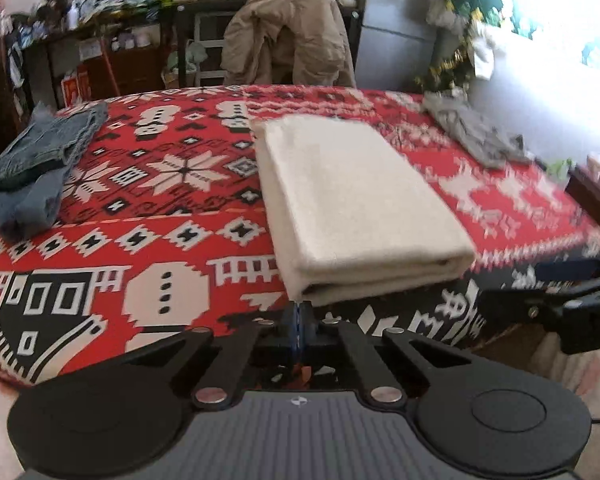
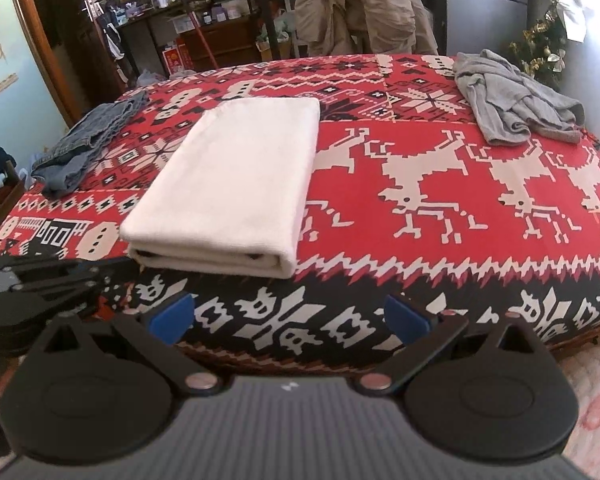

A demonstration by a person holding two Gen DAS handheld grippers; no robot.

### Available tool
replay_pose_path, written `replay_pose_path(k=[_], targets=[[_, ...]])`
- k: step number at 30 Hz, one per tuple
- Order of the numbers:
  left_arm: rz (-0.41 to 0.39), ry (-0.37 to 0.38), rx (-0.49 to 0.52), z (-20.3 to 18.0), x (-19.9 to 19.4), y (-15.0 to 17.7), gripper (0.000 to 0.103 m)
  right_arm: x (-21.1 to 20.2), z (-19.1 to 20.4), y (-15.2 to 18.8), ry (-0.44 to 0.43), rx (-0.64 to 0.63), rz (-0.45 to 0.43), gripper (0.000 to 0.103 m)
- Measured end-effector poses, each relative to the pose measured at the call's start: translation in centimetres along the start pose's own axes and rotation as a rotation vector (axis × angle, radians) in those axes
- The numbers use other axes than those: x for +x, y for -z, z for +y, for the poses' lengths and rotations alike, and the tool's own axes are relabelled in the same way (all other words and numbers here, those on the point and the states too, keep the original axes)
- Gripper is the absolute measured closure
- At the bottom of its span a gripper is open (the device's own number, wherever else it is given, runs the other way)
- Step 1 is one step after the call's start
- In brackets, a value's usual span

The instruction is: Fold clothes

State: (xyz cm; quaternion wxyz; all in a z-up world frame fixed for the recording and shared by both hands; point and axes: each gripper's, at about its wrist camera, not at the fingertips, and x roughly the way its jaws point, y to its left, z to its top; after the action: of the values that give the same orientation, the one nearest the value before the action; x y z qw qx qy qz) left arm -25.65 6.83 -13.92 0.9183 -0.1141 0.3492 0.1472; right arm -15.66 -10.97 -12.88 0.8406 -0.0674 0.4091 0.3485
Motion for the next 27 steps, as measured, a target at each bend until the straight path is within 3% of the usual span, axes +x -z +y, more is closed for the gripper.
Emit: replay_pose_path(k=[15,20,27], targets=[[-0.036,0.099,-0.056,6.5,8.9,-8.6,0.099,-0.2,-1.7,-3.1,0.035,0.011,-0.032,0.001],[0.006,0.16,-0.016,6.9,13.0,-10.6,0.099,-0.1,-2.4,-5.4,0.065,0.001,-0.064,0.001],[-0.021,0.189,-0.033,7.2,14.9,-11.8,0.101,1.8,-2.1,-8.7,0.074,-0.03,-0.078,0.001]])
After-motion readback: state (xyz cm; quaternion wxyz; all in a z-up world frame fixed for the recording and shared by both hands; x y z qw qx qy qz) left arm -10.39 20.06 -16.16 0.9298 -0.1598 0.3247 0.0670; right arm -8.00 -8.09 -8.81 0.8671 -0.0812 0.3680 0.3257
